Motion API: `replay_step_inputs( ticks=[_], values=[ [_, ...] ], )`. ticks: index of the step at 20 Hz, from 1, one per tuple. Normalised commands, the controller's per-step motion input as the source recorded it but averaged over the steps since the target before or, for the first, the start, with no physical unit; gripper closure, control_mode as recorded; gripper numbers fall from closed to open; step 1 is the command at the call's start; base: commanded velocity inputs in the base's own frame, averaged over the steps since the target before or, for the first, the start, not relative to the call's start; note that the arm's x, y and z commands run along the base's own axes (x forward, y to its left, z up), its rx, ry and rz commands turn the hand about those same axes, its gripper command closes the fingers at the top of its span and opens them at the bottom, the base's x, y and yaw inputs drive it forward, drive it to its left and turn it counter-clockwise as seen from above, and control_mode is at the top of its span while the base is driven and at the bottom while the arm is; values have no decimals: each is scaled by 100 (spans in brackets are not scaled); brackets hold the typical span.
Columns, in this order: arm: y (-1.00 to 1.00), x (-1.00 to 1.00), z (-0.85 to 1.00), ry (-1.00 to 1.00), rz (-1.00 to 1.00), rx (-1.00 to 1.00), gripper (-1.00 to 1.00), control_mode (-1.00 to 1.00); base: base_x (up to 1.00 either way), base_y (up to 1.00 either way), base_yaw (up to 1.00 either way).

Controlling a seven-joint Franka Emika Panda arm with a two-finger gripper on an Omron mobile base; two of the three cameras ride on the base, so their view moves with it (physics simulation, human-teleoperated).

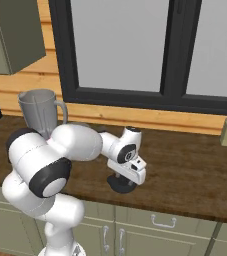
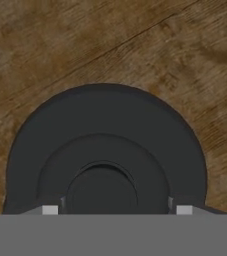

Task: Close the lid blender by securely placing the lid on top.

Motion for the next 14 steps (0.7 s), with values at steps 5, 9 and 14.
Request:
replay_step_inputs(
  ticks=[5, 9, 14],
  values=[
    [0, 0, -6, 0, 0, 0, 100, -100, 0, 0, 0],
    [0, 0, 0, 0, 0, 0, 100, -100, 0, 0, 0],
    [0, 0, 0, 0, 0, 0, 100, -100, 0, 0, 0]
  ],
)
